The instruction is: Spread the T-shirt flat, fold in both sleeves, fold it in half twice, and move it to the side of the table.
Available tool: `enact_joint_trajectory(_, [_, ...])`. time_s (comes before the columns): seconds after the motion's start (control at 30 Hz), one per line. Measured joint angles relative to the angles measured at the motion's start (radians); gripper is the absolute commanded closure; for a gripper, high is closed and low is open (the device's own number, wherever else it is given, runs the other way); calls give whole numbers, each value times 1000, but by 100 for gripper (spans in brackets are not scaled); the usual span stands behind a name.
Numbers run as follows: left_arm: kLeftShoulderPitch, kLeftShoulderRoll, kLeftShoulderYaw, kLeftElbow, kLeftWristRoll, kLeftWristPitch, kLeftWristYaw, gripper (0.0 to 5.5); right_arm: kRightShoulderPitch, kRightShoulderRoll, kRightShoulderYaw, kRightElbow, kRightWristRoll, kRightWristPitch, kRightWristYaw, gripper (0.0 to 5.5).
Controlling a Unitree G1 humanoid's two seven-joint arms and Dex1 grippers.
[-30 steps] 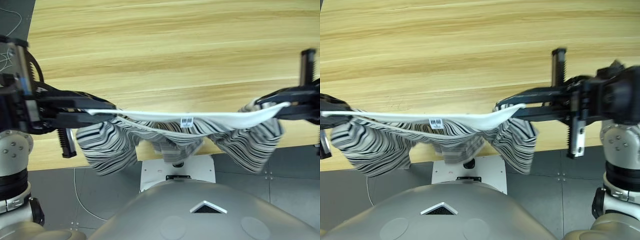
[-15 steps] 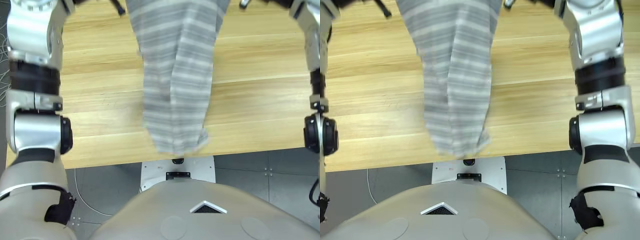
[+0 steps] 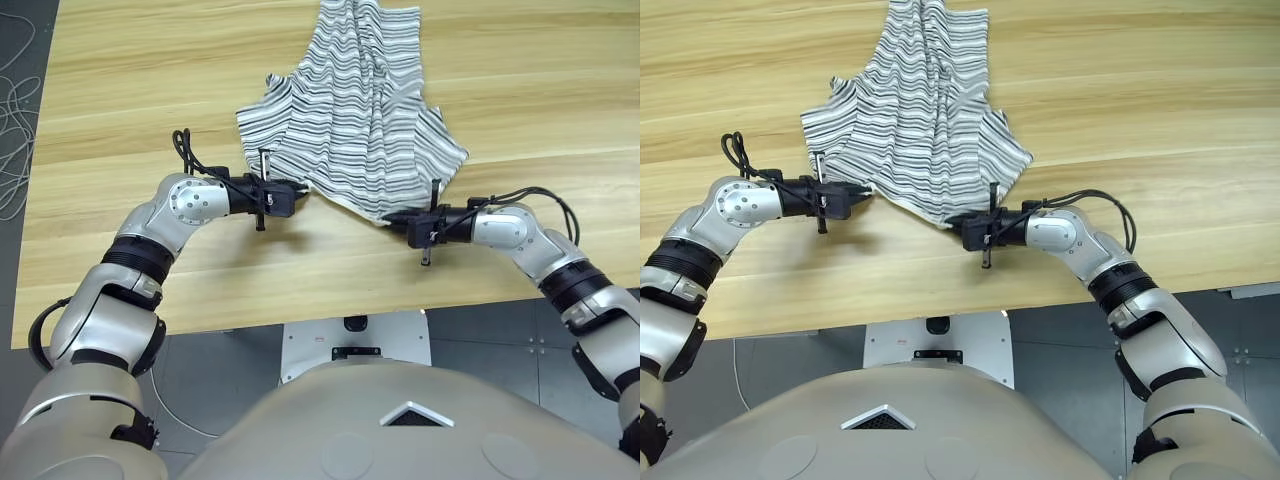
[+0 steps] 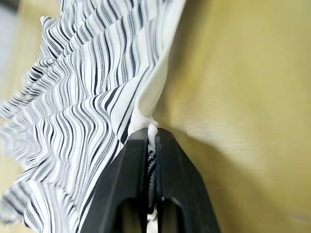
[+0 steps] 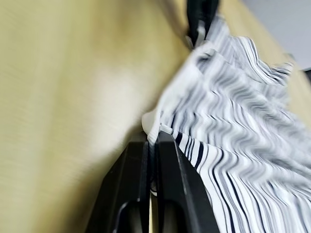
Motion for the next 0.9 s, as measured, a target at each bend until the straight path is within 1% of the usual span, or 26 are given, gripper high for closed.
enact_joint_trajectory(0.17, [22, 18, 0, -84, -125, 111, -291, 540, 49, -97, -26, -161, 125, 185, 288, 537])
enact_joint_trajectory(0.3, [107, 51, 23, -190, -191, 176, -353, 540, 78, -99, -63, -181, 113, 219, 310, 537])
enact_joint_trajectory(0.37, [183, 84, 50, -279, -231, 213, -371, 540, 90, -99, -94, -180, 97, 219, 304, 537])
enact_joint_trajectory(0.5, [276, 100, 111, -390, -251, 267, -357, 540, 113, -92, -152, -182, 66, 219, 262, 537])
enact_joint_trajectory(0.53, [290, 100, 123, -406, -254, 275, -355, 511, 118, -89, -164, -182, 59, 216, 253, 540])
enact_joint_trajectory(0.57, [303, 97, 134, -429, -262, 292, -351, 503, 121, -82, -174, -183, 51, 212, 242, 515])
enact_joint_trajectory(0.63, [329, 66, 166, -474, -282, 314, -322, 464, 132, -64, -190, -185, 39, 207, 224, 475])
enact_joint_trajectory(0.73, [341, 24, 210, -546, -295, 343, -267, 425, 151, -56, -209, -212, 29, 207, 225, 428])
enact_joint_trajectory(0.8, [355, 10, 239, -602, -306, 360, -242, 395, 173, -62, -220, -254, 34, 211, 245, 392])
enact_joint_trajectory(0.9, [378, 10, 267, -679, -348, 392, -245, 366, 200, -100, -242, -317, 65, 220, 301, 357])
